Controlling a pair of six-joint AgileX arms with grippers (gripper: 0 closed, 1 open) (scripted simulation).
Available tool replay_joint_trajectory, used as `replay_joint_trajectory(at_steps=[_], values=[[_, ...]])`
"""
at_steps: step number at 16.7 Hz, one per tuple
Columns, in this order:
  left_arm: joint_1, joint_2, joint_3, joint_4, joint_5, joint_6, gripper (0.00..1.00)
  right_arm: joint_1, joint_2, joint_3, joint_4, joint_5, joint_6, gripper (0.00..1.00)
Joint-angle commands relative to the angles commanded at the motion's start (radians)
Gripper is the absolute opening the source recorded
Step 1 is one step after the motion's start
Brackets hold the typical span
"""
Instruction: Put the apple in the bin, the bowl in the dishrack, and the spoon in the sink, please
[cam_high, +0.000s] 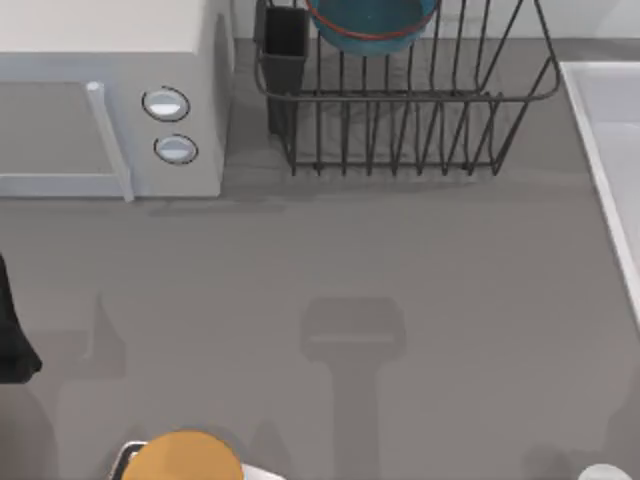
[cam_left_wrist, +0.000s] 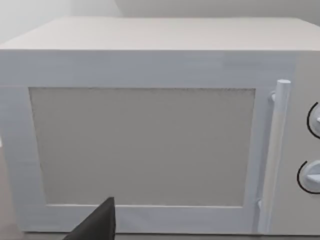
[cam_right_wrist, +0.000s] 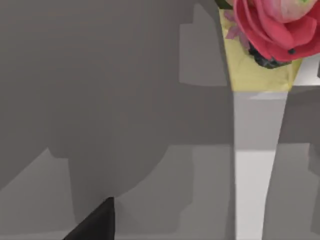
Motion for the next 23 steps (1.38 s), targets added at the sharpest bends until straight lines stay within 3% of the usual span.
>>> replay_joint_trajectory(at_steps=[6, 19, 23], values=[[0.000, 0.000, 0.000, 0.000, 0.000, 0.000, 1.00, 0.000, 0.024, -0.026, 0.046, 0.000, 0.000, 1.00], [0.000, 0.000, 0.000, 0.000, 0.000, 0.000, 1.00, 0.000, 0.024, -0.026, 0.046, 0.000, 0.000, 0.02], [0.000, 0.000, 0.000, 0.000, 0.000, 0.000, 1.00, 0.000, 0.024, -0.026, 0.046, 0.000, 0.000, 0.00]])
